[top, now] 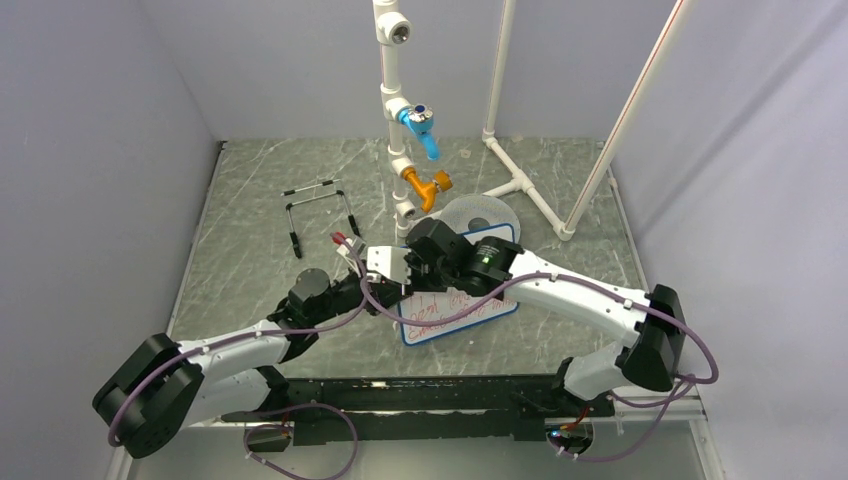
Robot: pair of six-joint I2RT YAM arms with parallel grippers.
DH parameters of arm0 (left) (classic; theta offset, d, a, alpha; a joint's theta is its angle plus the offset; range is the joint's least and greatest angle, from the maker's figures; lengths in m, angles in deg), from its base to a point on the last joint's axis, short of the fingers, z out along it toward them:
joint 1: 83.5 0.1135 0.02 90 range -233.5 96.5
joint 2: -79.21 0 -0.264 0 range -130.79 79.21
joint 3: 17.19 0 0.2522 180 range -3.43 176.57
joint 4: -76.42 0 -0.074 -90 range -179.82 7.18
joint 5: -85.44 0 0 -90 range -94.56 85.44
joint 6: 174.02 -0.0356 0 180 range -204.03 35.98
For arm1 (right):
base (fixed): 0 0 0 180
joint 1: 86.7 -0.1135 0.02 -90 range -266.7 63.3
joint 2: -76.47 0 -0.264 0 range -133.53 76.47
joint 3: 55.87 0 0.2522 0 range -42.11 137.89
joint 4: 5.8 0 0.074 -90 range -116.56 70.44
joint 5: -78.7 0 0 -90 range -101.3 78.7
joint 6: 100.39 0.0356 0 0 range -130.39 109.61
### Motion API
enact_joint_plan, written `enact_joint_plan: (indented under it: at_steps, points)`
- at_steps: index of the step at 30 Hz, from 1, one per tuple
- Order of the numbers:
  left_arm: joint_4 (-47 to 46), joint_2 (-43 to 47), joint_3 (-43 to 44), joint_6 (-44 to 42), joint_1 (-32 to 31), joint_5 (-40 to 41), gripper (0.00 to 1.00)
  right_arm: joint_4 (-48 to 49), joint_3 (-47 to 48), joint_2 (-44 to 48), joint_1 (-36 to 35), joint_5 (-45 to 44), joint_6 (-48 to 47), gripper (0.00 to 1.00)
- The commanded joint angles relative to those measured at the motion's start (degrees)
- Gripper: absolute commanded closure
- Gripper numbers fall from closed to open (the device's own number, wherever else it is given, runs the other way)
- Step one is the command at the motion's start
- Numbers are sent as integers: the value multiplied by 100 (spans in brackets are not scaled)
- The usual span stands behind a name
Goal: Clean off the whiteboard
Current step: Erase the whiteboard at the center of the board.
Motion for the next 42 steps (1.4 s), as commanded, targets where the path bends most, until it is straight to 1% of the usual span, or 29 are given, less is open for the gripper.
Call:
enact_joint_plan:
  at_steps: [1, 4, 10, 14, 17, 22, 24, 26, 29, 30, 32, 35, 37, 40, 42]
  points:
    - [-506, -73, 411, -242, -149, -903, 100, 437, 694, -334, -119, -495, 112, 100]
    - [-552, -85, 409, -222, -149, -902, 100, 459, 606, -379, -176, -526, 135, 100]
    - [-479, 191, 311, -223, -67, -853, 100, 539, -244, 6, -90, -730, 90, 100]
    - [-439, 349, 267, -213, 8, -888, 100, 257, -740, 287, -36, -232, 12, 100]
    - [-384, 408, 267, -227, 28, -903, 100, 120, -898, 331, -57, 135, -2, 100]
    - [-436, 338, 262, -197, 40, -933, 100, 41, -527, 157, -185, 165, 47, 100]
    - [-537, 232, 291, -149, 38, -979, 100, 4, -108, -54, -347, 291, 105, 100]
    - [-606, 161, 316, -118, 40, -1028, 100, 81, 196, -226, -404, 207, 225, 100]
    - [-705, 141, 265, -67, 39, -1057, 100, 379, 528, -378, -369, -469, 408, 100]
    - [-732, 157, 239, -57, 35, -1050, 100, 477, 561, -374, -272, -660, 460, 100]
    - [-737, 214, 189, -53, 42, -1025, 100, 568, 543, -318, 78, -764, 554, 100]
    - [-724, 311, 126, -77, 45, -984, 100, 686, 201, -105, 468, -798, 550, 100]
    - [-707, 387, 95, -90, 52, -954, 100, 733, -182, 113, 637, -652, 470, 100]
    - [-690, 472, 65, -94, 83, -931, 100, 896, -939, 443, 692, -395, 260, 100]
    - [-691, 508, 45, -90, 108, -908, 100, 872, -1318, 594, 681, -37, 194, 100]
